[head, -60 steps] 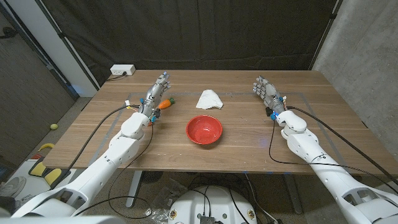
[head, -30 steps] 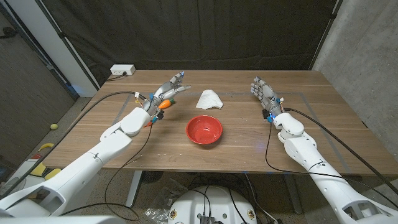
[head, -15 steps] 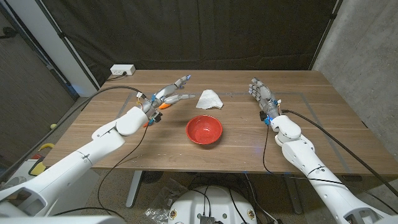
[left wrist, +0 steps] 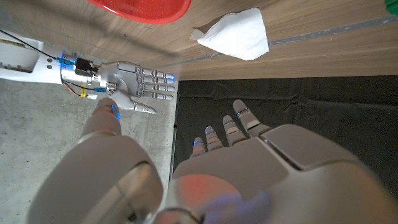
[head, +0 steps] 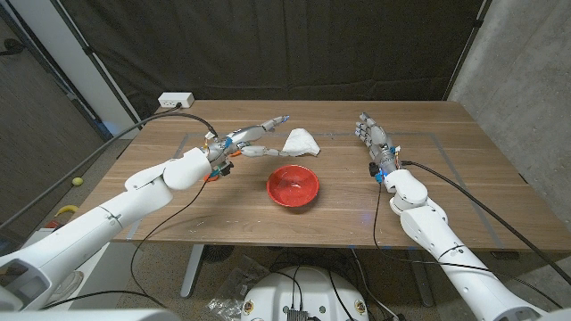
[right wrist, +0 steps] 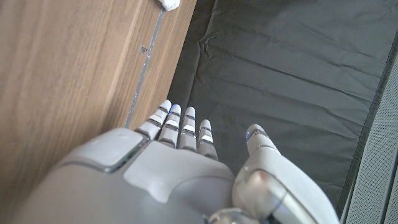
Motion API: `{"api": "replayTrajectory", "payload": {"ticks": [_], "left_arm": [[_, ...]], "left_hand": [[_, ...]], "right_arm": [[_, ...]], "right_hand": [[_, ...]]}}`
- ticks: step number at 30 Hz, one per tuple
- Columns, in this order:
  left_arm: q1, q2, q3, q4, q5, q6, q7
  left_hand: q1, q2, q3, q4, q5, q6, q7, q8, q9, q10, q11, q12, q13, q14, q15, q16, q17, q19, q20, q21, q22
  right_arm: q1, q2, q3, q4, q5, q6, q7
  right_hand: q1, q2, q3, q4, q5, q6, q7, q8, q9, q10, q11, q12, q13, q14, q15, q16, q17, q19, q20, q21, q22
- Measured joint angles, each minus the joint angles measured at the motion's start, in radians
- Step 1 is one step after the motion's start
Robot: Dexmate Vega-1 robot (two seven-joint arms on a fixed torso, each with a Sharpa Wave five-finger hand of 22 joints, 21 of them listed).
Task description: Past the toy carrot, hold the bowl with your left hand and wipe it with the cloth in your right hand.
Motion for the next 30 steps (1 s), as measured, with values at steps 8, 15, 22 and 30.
{"api": "replayTrajectory", "payload": {"ticks": [8,15,22,30], "left_arm": [[-0.026,0.026,0.015,-0.019,0.102,-0.049,-0.039],[-0.034,0.050,0.017,-0.044,0.150,-0.067,-0.049],[-0.032,0.078,0.015,-0.081,0.234,-0.088,-0.063],[-0.023,0.115,0.008,-0.131,0.289,-0.093,-0.095]], "left_hand": [[0.009,-0.009,-0.009,-0.005,0.000,0.000,0.000,0.000,0.000,-0.004,-0.004,0.000,0.000,0.000,0.000,0.000,0.000,0.000,0.007,0.000,0.000],[0.009,-0.009,-0.016,-0.003,0.004,0.000,0.000,0.006,0.000,-0.004,-0.004,0.000,0.000,-0.005,-0.005,0.000,0.000,0.003,0.010,0.000,0.000],[0.009,-0.009,-0.021,-0.008,0.004,0.004,-0.004,0.006,0.000,0.000,-0.008,0.000,0.000,-0.005,-0.005,0.000,0.000,0.009,0.016,-0.003,0.000],[0.013,-0.013,-0.033,-0.011,0.004,0.010,-0.009,0.006,0.005,0.005,-0.013,0.000,0.000,-0.005,-0.005,0.000,0.000,0.014,0.010,-0.004,0.000]], "right_arm": [[-0.011,0.007,-0.012,-0.011,-0.008,0.004,-0.022],[-0.012,0.011,-0.019,-0.012,-0.013,0.009,-0.035],[-0.013,0.015,-0.027,-0.012,-0.015,0.014,-0.041],[-0.016,0.015,-0.032,-0.018,-0.017,0.015,-0.047]], "right_hand": [[0.000,0.000,0.000,0.000,0.000,0.000,0.000,0.000,0.000,0.000,0.000,0.000,0.000,0.000,0.000,0.000,0.000,0.000,0.000,0.000,0.000],[0.000,0.000,0.000,0.000,0.000,0.000,0.000,0.000,0.000,0.000,0.000,0.000,0.000,0.000,0.000,0.000,0.000,0.000,0.000,0.000,0.000],[0.000,0.000,0.000,0.000,0.000,0.000,0.000,0.000,0.000,0.004,0.004,0.000,0.000,0.000,0.000,0.000,0.000,0.000,0.000,0.000,0.000],[-0.006,0.003,-0.004,0.004,0.000,0.000,0.000,0.000,0.000,0.004,0.004,0.000,0.000,0.000,0.000,0.000,0.000,0.000,0.000,0.000,0.000]]}}
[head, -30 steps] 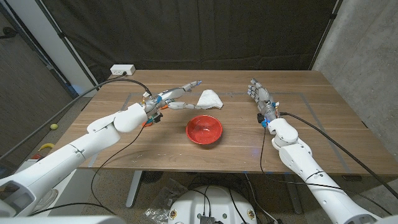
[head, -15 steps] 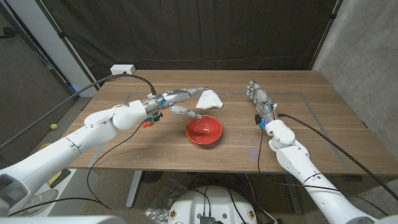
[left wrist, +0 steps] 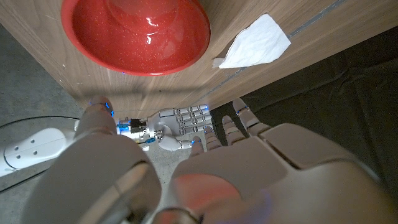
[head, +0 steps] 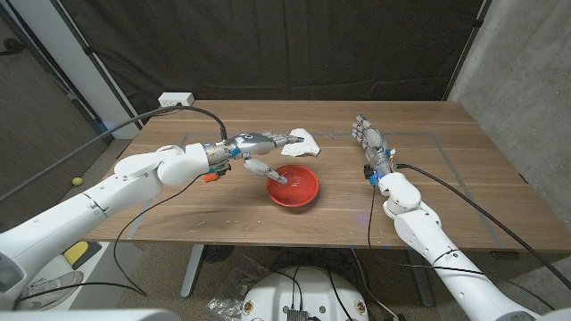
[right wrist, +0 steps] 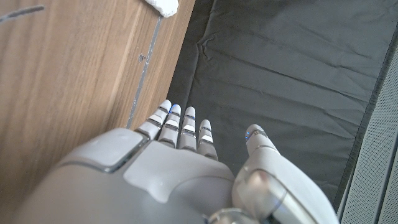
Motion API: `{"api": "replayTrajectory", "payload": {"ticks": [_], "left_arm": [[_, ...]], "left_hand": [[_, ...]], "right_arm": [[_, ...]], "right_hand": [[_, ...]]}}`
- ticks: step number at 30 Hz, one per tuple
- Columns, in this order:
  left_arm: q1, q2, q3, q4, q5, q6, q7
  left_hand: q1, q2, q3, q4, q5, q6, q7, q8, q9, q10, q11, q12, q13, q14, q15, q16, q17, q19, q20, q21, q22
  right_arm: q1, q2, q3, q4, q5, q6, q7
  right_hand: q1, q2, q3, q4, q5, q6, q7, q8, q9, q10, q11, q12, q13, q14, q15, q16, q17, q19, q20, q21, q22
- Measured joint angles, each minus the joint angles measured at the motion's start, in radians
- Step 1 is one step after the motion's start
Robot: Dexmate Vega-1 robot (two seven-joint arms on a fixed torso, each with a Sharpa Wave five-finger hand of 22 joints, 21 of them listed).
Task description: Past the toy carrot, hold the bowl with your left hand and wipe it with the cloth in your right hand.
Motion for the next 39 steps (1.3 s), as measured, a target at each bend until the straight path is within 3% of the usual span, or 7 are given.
{"api": "replayTrajectory", "payload": {"ticks": [10,11,12,18,21,36,39], "left_arm": [[0.010,0.038,-0.006,-0.065,0.033,0.001,-0.017],[0.011,0.043,-0.007,-0.077,0.109,0.005,-0.058],[0.011,0.047,-0.008,-0.084,0.113,0.005,-0.059],[0.021,0.067,-0.016,-0.126,0.161,0.009,-0.079],[0.026,0.077,-0.019,-0.145,0.193,0.011,-0.089],[0.045,0.110,-0.025,-0.226,0.355,0.010,-0.125],[0.052,0.116,-0.028,-0.238,0.391,0.007,-0.126]], "left_hand": [[0.011,-0.011,-0.027,-0.004,0.008,0.007,0.019,0.012,0.000,0.000,0.008,0.000,0.000,0.004,0.004,0.005,0.000,0.011,0.022,0.000,0.000],[0.011,-0.011,-0.033,-0.006,0.008,0.015,0.020,0.015,0.000,0.000,0.008,0.000,0.000,0.006,0.001,0.005,0.000,0.014,0.026,0.000,0.000],[0.011,-0.011,-0.034,-0.008,0.008,0.024,0.020,0.018,0.000,0.002,0.010,0.000,0.000,0.009,0.001,0.005,0.000,0.014,0.025,0.000,0.000],[0.054,-0.018,-0.088,-0.021,0.029,0.167,0.029,0.080,0.009,0.034,0.005,0.007,0.000,0.031,0.001,0.013,0.000,0.028,0.036,-0.011,0.000],[0.068,-0.014,-0.099,-0.022,0.031,0.186,0.032,0.088,0.009,0.042,0.006,0.007,0.000,0.035,0.002,0.013,0.000,0.038,0.038,-0.014,0.000],[0.123,0.002,-0.117,-0.024,0.045,0.165,0.011,0.080,0.009,0.080,-0.016,0.013,0.000,0.043,0.000,0.019,0.000,0.045,0.030,-0.018,0.000],[0.161,0.004,-0.126,-0.023,0.051,0.216,0.003,0.104,0.013,0.113,-0.024,0.021,0.000,0.063,0.000,0.020,0.000,0.052,0.023,-0.018,0.000]], "right_arm": [[-0.003,-0.001,-0.001,-0.004,0.000,-0.002,-0.005],[-0.008,-0.003,-0.003,-0.008,0.001,-0.003,-0.005],[-0.008,-0.003,-0.003,-0.008,0.002,-0.003,-0.005],[-0.009,-0.002,-0.004,-0.007,0.005,-0.003,-0.006],[-0.009,-0.002,-0.004,-0.004,0.007,-0.003,-0.006],[0.007,0.012,-0.008,0.030,0.016,-0.003,0.005],[0.013,0.016,-0.010,0.038,0.017,-0.003,0.008]], "right_hand": [[-0.012,0.003,-0.004,0.004,0.000,0.000,0.000,0.000,0.000,0.000,0.000,0.000,0.000,0.000,0.000,0.004,0.004,0.000,0.000,0.000,0.000],[-0.012,0.003,-0.004,0.005,0.000,0.000,0.000,0.000,0.000,0.000,0.000,0.000,0.000,0.000,0.000,0.004,0.005,0.000,0.000,0.000,0.000],[-0.012,0.003,-0.004,0.010,0.000,0.000,0.000,0.000,0.000,0.000,0.000,0.000,0.000,0.000,0.000,0.004,0.005,0.000,0.000,0.000,0.000],[-0.020,0.003,-0.004,0.015,0.000,0.000,0.000,0.000,0.000,0.000,0.000,0.000,0.000,0.000,0.000,0.004,0.005,0.000,0.000,0.000,0.000],[-0.020,0.003,-0.004,0.015,0.000,0.000,0.000,0.000,0.000,0.000,0.000,0.000,0.000,0.000,0.000,0.004,0.005,0.000,0.000,0.000,0.000],[-0.046,0.003,-0.015,0.032,0.000,0.000,0.000,0.000,0.000,0.005,0.005,0.000,0.000,0.000,0.000,0.004,0.009,0.000,0.000,0.000,0.000],[-0.046,0.003,-0.017,0.038,0.000,0.000,0.000,0.000,0.000,0.005,0.005,0.000,0.000,0.000,0.000,0.004,0.009,0.000,0.000,0.000,0.000]]}}
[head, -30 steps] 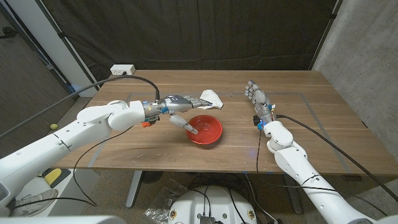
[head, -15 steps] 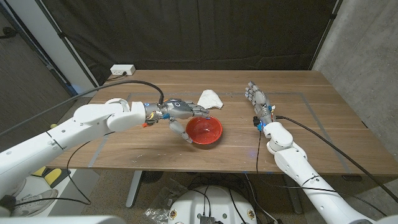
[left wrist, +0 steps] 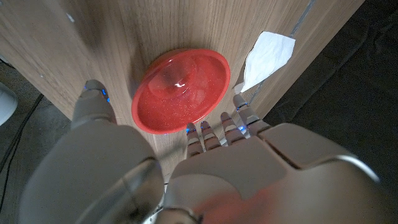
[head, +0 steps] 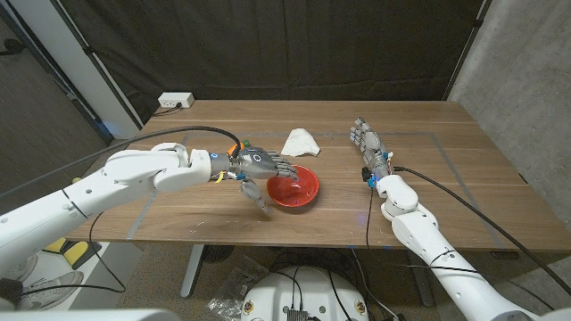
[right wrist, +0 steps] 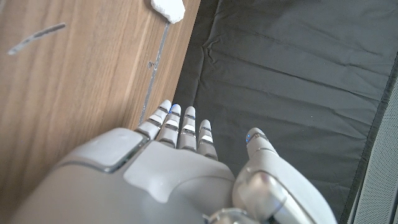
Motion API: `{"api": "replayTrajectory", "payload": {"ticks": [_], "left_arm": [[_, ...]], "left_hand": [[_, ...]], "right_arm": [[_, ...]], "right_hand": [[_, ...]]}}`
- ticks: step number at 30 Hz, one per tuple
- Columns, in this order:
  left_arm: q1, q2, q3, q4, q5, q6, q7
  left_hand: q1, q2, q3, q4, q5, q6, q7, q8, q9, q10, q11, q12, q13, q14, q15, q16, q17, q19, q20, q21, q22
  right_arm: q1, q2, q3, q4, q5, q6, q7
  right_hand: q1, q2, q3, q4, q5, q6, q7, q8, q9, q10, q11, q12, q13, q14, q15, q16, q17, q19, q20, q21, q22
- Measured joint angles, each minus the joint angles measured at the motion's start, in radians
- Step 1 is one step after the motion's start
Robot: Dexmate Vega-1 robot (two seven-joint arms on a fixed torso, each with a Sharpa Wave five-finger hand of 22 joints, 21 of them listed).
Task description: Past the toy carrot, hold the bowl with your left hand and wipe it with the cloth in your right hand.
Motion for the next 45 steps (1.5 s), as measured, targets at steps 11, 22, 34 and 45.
{"api": "replayTrajectory", "payload": {"ticks": [11,22,34,45], "left_arm": [[0.025,0.007,-0.009,-0.012,0.072,0.004,0.026],[0.047,-0.004,-0.009,0.036,0.152,0.005,0.169],[0.051,-0.028,0.024,0.097,0.197,0.001,0.276],[0.065,-0.042,0.049,0.130,0.285,0.043,0.409]], "left_hand": [[0.139,0.057,-0.009,0.010,0.022,0.150,-0.046,0.075,0.006,0.170,-0.050,0.048,0.003,0.149,-0.002,0.023,0.005,0.086,-0.032,0.006,0.000],[0.225,0.091,-0.009,0.027,0.026,0.304,-0.045,0.147,0.003,0.313,-0.056,0.071,0.002,0.313,-0.006,0.051,0.028,0.182,-0.068,0.033,0.000],[0.312,0.114,-0.009,0.026,0.021,0.428,-0.036,0.203,-0.004,0.389,-0.057,0.070,-0.003,0.398,-0.011,0.022,0.018,0.329,-0.068,0.095,0.000],[0.427,0.185,0.035,0.032,-0.038,0.624,-0.031,0.268,-0.010,0.617,-0.051,0.064,-0.004,0.587,-0.022,0.039,0.011,0.355,-0.070,0.134,0.000]], "right_arm": [[0.019,0.010,-0.005,0.026,0.001,0.003,0.011],[0.026,0.014,-0.007,0.035,-0.002,0.004,0.017],[0.022,0.014,-0.004,0.035,-0.005,0.007,0.016],[0.016,0.011,-0.001,0.027,-0.006,0.007,0.011]], "right_hand": [[-0.015,-0.004,-0.007,0.010,0.000,0.000,0.000,0.000,0.000,0.004,-0.004,0.000,0.000,0.000,0.000,0.000,0.000,0.000,0.000,0.000,0.000],[-0.026,-0.008,-0.012,0.016,0.000,0.005,0.005,0.000,0.000,0.004,-0.004,0.000,0.000,0.000,0.000,0.004,-0.001,0.000,0.000,0.000,0.000],[-0.026,-0.008,-0.012,0.016,0.000,0.005,0.005,0.000,0.000,0.009,0.002,0.000,0.000,-0.002,0.009,0.004,-0.003,0.000,0.000,0.000,0.000],[-0.032,-0.013,-0.006,0.021,0.000,0.005,0.005,0.000,0.000,0.009,0.002,0.000,0.000,-0.002,0.009,0.004,-0.003,0.000,0.000,0.000,0.000]]}}
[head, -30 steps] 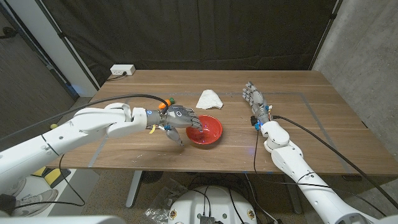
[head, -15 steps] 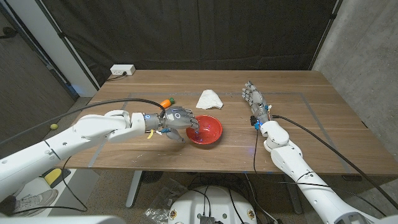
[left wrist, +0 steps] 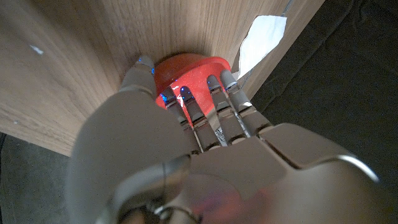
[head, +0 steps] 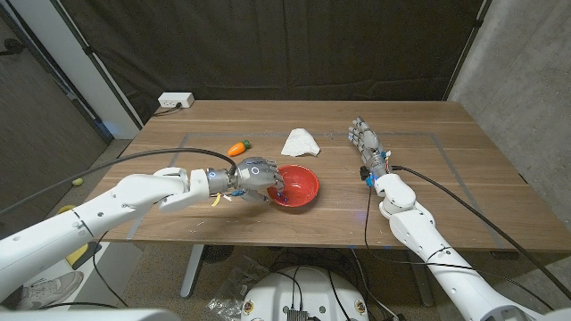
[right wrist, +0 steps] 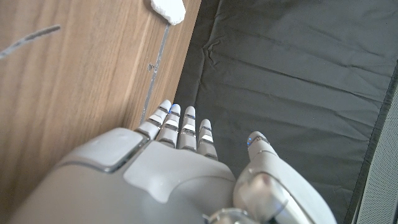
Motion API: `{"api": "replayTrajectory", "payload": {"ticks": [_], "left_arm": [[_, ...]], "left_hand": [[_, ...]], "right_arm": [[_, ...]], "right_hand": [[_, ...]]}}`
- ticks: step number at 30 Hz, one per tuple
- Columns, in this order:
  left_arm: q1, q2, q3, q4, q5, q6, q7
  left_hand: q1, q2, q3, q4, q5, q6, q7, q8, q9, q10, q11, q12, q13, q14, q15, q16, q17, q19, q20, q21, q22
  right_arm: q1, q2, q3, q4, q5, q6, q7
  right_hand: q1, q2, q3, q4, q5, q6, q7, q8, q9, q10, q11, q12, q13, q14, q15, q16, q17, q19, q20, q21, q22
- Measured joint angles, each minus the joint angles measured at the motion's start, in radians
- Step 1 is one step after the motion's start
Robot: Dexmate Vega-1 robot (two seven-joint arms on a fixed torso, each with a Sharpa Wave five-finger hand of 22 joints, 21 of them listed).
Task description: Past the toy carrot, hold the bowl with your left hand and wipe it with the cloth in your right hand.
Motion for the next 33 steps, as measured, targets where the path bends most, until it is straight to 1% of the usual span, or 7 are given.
{"api": "replayTrajectory", "payload": {"ticks": [4,7,13,16,22,29,33], "left_arm": [[0.006,-0.002,0.011,0.010,0.024,0.016,0.035],[0.006,-0.002,0.011,0.010,0.037,0.027,0.049],[0.010,-0.007,0.034,0.024,0.055,0.045,0.059],[0.010,-0.008,0.040,0.028,0.056,0.052,0.062],[0.012,-0.009,0.048,0.038,0.055,0.064,0.075],[0.017,-0.014,0.054,0.051,0.056,0.080,0.108],[0.021,-0.020,0.057,0.064,0.056,0.093,0.139]], "left_hand": [[0.012,0.012,0.007,0.001,-0.018,0.045,-0.005,0.013,-0.005,0.050,0.003,0.000,0.000,0.065,-0.008,0.020,0.020,0.009,-0.001,0.012,-0.001],[0.020,0.020,0.016,0.008,-0.032,0.067,0.005,0.013,-0.012,0.086,0.004,-0.005,0.000,0.112,-0.016,0.031,0.030,0.039,-0.001,0.028,-0.001],[0.045,0.045,0.036,0.011,-0.073,0.159,0.016,-0.024,-0.028,0.177,0.005,-0.035,-0.003,0.262,-0.054,0.059,0.045,0.134,-0.005,0.098,0.005],[0.058,0.058,0.045,0.017,-0.087,0.185,0.026,-0.036,-0.028,0.206,0.005,-0.043,-0.002,0.310,-0.076,0.067,0.052,0.161,-0.007,0.126,0.007],[0.065,0.093,0.074,0.020,-0.096,0.274,0.034,-0.044,-0.028,0.298,0.009,-0.047,0.006,0.388,-0.100,0.064,0.049,0.170,-0.005,0.180,0.010],[0.060,0.109,0.090,0.026,-0.102,0.283,0.064,-0.070,-0.024,0.394,0.010,-0.011,0.052,0.466,-0.139,0.093,0.093,0.144,-0.009,0.208,0.010],[0.058,0.111,0.095,0.032,-0.087,0.274,0.079,-0.085,-0.016,0.434,0.005,0.032,0.099,0.493,-0.155,0.098,0.128,0.133,-0.009,0.221,0.007]], "right_arm": [[-0.002,-0.002,0.000,-0.003,-0.001,-0.003,-0.002],[-0.003,-0.003,0.001,-0.007,-0.001,-0.003,-0.002],[-0.005,-0.005,0.001,-0.011,-0.004,-0.010,-0.007],[-0.006,-0.006,0.001,-0.014,-0.006,-0.012,-0.009],[-0.006,-0.009,0.000,-0.020,-0.010,-0.018,-0.011],[-0.005,-0.012,-0.003,-0.027,-0.016,-0.024,-0.016],[-0.005,-0.013,-0.003,-0.031,-0.018,-0.028,-0.018]], "right_hand": [[0.000,0.000,0.000,0.000,0.000,0.000,0.000,0.000,0.000,0.000,0.000,0.000,0.000,0.000,0.000,0.000,0.000,0.000,0.000,-0.006,0.000],[0.000,0.000,0.000,0.000,0.000,0.000,0.000,0.000,0.000,0.000,0.000,0.000,0.000,0.000,0.000,0.000,-0.005,0.000,0.000,-0.009,0.000],[0.000,0.000,0.000,0.000,0.000,0.000,0.000,0.000,0.000,0.000,0.000,0.000,0.000,0.000,0.000,0.000,-0.005,0.000,0.000,-0.009,0.000],[0.000,0.000,0.000,0.000,0.000,0.000,0.000,0.000,0.000,0.000,0.000,0.000,0.000,0.000,0.000,0.000,-0.005,0.000,0.000,-0.009,0.000],[0.000,0.000,0.000,0.000,0.000,0.000,0.000,0.000,0.000,0.000,0.000,0.000,0.000,0.000,0.000,0.000,-0.005,0.000,0.000,-0.009,0.000],[0.000,0.000,0.000,0.000,0.000,0.000,0.000,0.000,0.000,0.000,0.000,0.000,0.000,0.000,0.000,0.000,-0.005,0.000,0.000,-0.009,0.000],[0.000,0.000,0.000,0.000,0.000,0.000,0.000,0.000,0.000,0.000,0.000,0.000,0.000,0.005,0.004,0.000,-0.005,0.000,0.000,-0.009,0.000]]}}
